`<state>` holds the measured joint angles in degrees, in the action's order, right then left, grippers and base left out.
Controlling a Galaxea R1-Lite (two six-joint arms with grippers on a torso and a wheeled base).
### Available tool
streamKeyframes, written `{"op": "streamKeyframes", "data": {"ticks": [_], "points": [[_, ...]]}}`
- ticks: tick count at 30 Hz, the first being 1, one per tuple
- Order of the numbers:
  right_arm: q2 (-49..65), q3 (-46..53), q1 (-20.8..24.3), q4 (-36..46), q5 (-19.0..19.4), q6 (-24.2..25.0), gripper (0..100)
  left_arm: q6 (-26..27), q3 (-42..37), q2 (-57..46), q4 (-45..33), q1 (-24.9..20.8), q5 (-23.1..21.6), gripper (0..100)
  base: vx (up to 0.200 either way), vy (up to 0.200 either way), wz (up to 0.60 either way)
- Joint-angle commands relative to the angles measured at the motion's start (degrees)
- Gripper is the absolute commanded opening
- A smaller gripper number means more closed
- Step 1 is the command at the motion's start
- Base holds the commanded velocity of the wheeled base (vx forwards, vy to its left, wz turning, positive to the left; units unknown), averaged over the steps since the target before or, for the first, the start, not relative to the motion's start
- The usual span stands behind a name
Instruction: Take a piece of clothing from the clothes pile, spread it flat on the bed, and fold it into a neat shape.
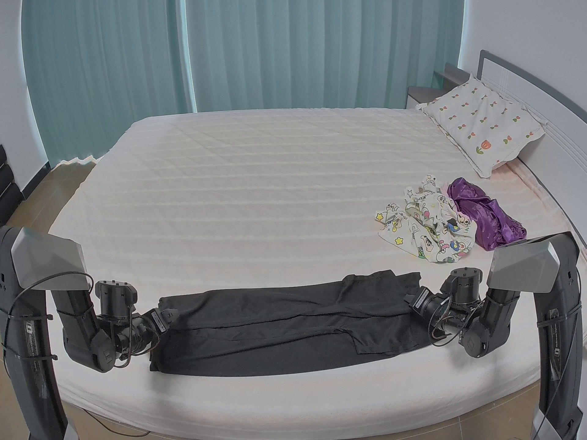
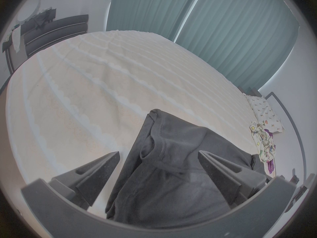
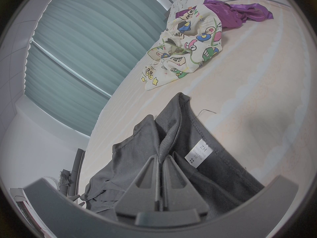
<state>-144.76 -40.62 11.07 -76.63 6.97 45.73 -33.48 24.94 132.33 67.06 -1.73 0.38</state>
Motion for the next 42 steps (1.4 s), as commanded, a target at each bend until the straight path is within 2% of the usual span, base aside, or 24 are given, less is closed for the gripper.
{"op": "streamKeyframes", "data": {"ticks": [1, 2, 8, 13, 15, 18, 24, 28, 31, 37, 42], "points": [[0.0, 0.0, 0.0, 0.0, 0.1, 0.1, 0, -0.7, 2.0, 2.1, 0.0, -0.4, 0.2, 100, 0.0, 0.0, 0.0], [0.0, 0.0, 0.0, 0.0, 0.1, 0.1, 0, -0.7, 2.0, 2.1, 0.0, -0.4, 0.2, 0, 0.0, 0.0, 0.0], [0.0, 0.1, -0.1, 0.0, 0.0, 0.1, 0, -1.3, 2.7, 3.2, 0.8, -1.3, 0.7, 0, 0.0, 0.0, 0.0], [0.8, 1.1, -0.4, -0.3, 0.1, 0.1, 0, -3.5, 3.1, 2.8, 3.5, -1.1, 3.2, 0, 0.0, 0.0, 0.0], [0.6, 1.2, -0.4, -1.9, 0.1, 0.1, 0, -6.2, 3.1, 2.6, 6.8, -1.1, 3.8, 0, 0.0, 0.0, 0.0], [0.3, 1.7, -0.4, -4.2, 0.1, 0.0, 0, -7.0, 3.0, 2.4, 8.8, -1.1, 4.0, 0, 0.0, 0.0, 0.0], [-0.7, 1.6, -0.6, -8.9, 0.2, 0.2, 0, -7.2, 3.2, 2.3, 9.0, -1.0, 4.1, 0, 0.0, 0.0, 0.0], [-2.4, 0.4, -0.7, -12.9, 0.1, 0.3, 0, -10.8, 4.5, 2.1, 9.0, -1.0, 4.2, 0, 0.0, 0.0, 0.0], [-2.9, -1.5, -0.9, -13.0, -0.1, 0.6, 0, -12.6, 5.1, 1.7, 9.0, -0.7, 4.3, 0, 0.0, 0.0, 0.0], [-3.1, -6.8, -1.1, -13.1, -6.3, 3.4, 0, -16.7, 5.2, -0.1, 9.8, 0.3, 4.6, 0, 0.0, 0.0, 0.0], [-3.1, -6.7, -1.0, -13.1, -7.2, 4.8, 0, -18.8, 4.6, 0.5, 13.6, 0.6, 4.5, 0, 0.0, 0.0, 0.0]]}}
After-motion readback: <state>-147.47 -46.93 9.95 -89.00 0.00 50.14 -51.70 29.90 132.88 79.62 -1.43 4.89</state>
